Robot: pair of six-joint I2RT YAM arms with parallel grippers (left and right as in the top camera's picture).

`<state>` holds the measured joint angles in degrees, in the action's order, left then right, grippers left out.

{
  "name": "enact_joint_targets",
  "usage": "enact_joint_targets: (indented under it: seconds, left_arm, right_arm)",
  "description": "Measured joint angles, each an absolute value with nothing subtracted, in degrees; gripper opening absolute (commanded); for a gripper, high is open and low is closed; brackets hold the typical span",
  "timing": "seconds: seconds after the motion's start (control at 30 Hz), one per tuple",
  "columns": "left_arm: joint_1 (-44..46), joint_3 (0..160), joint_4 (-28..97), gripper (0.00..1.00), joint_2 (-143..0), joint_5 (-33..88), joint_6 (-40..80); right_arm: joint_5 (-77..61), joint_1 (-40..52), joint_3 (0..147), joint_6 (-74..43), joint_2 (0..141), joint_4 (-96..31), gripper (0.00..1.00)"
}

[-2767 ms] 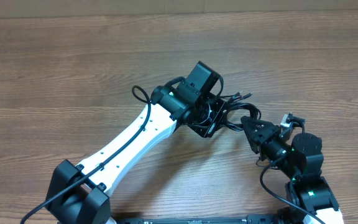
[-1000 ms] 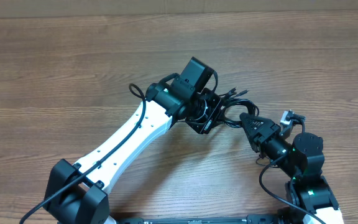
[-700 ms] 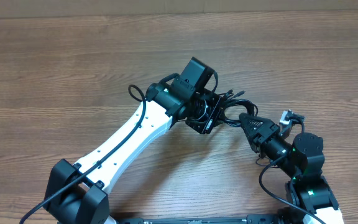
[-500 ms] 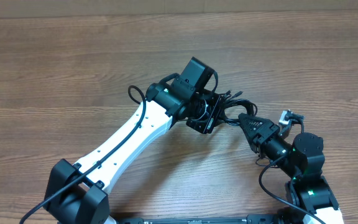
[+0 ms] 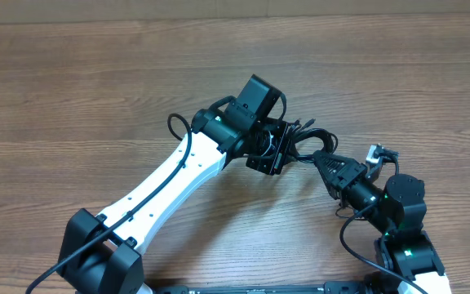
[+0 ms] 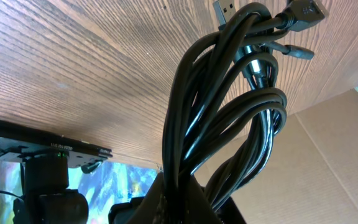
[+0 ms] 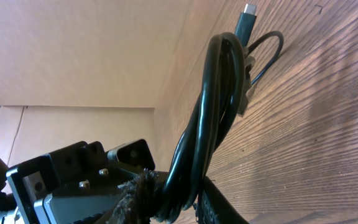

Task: Untangle cables

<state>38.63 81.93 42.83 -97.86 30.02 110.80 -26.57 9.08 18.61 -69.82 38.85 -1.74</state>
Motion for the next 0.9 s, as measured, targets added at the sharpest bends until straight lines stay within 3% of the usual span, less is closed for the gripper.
enact_joint_targets:
  seconds: [0.9]
  left_arm:
    - [36.69,81.91,41.52,0.05,-97.86,36.34,108.97]
  right_arm:
    - [-26.06,9.04,18.74,-69.80,38.63,-2.28,0.22]
